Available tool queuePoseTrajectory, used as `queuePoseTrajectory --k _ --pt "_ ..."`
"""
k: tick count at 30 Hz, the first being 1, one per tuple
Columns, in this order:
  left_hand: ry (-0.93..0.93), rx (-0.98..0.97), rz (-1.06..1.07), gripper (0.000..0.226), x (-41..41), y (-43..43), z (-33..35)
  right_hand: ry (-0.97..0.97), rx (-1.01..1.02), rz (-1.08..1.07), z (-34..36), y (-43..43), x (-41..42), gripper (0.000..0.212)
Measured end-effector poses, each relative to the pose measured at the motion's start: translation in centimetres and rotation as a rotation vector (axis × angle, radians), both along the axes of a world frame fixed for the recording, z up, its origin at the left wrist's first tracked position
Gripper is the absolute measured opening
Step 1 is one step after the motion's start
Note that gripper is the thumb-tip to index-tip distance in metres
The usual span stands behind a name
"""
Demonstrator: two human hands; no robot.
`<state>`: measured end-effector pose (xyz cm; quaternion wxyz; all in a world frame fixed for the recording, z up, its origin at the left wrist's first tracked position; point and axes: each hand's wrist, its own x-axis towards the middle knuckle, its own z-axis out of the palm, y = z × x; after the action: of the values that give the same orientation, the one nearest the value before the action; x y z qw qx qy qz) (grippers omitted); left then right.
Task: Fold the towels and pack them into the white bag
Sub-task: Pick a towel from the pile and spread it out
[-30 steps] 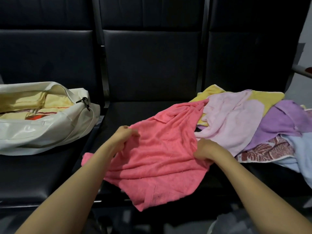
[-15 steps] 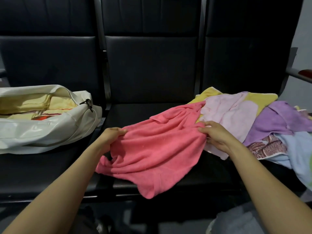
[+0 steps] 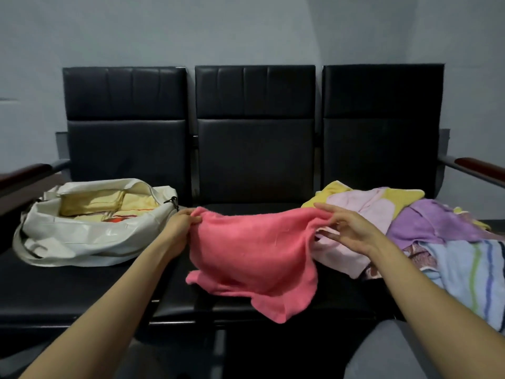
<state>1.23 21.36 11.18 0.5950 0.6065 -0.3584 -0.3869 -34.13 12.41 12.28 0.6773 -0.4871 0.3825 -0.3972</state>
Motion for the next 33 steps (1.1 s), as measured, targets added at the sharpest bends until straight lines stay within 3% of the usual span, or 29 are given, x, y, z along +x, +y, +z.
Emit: queuePoseTrajectory --k 2,6,9,11,14,16,20,24,28,31,33 --pt "0.048 0.134 -0.044 0.026 0.1 0.7 -0.5 0.008 0.075 -0.058 -0.4 0.4 0.1 0.029" --pt "0.185 0.364 -0.111 0.025 0.1 1.5 -3.5 0.175 0.168 -0.057 -3.8 0.6 0.0 0.031" --pt "0.176 0.457 -0.139 0.016 0.0 1.4 -5.1 0.206 0.224 0.017 -5.4 0.6 -0.1 0.032" --pt "0.121 0.392 -0.06 0.006 0.2 0.8 -5.9 0.222 0.223 0.024 -5.4 0.6 0.1 0.042" --pt "-0.01 0.221 -0.041 0.026 0.0 0.5 -5.6 0.257 0.173 0.013 -4.8 0.8 0.4 0.05" --pt "-0.054 0.19 -0.114 0.033 0.0 0.7 -4.9 0.228 0.111 -0.041 -4.1 0.8 0.4 0.044" --pt "0.029 0.201 -0.18 0.04 0.1 0.6 -4.2 0.063 0.092 -0.111 -2.8 1.0 0.4 0.021" --pt "0.006 0.089 -0.092 0.024 -0.8 1.3 -1.8 0.213 -0.039 -0.11 -1.5 0.8 0.1 0.029" --pt "0.025 -0.13 -0.063 0.029 -0.4 1.5 2.9 0.279 -0.269 -0.101 3.1 0.1 -0.6 0.036" --pt "0.006 -0.278 0.012 0.024 0.0 1.7 8.2 0.487 -0.564 -0.211 7.8 0.3 -1.1 0.037" --pt "-0.016 -0.346 0.025 0.024 0.3 1.9 11.3 0.493 -0.662 -0.303 10.9 0.6 -1.5 0.033"
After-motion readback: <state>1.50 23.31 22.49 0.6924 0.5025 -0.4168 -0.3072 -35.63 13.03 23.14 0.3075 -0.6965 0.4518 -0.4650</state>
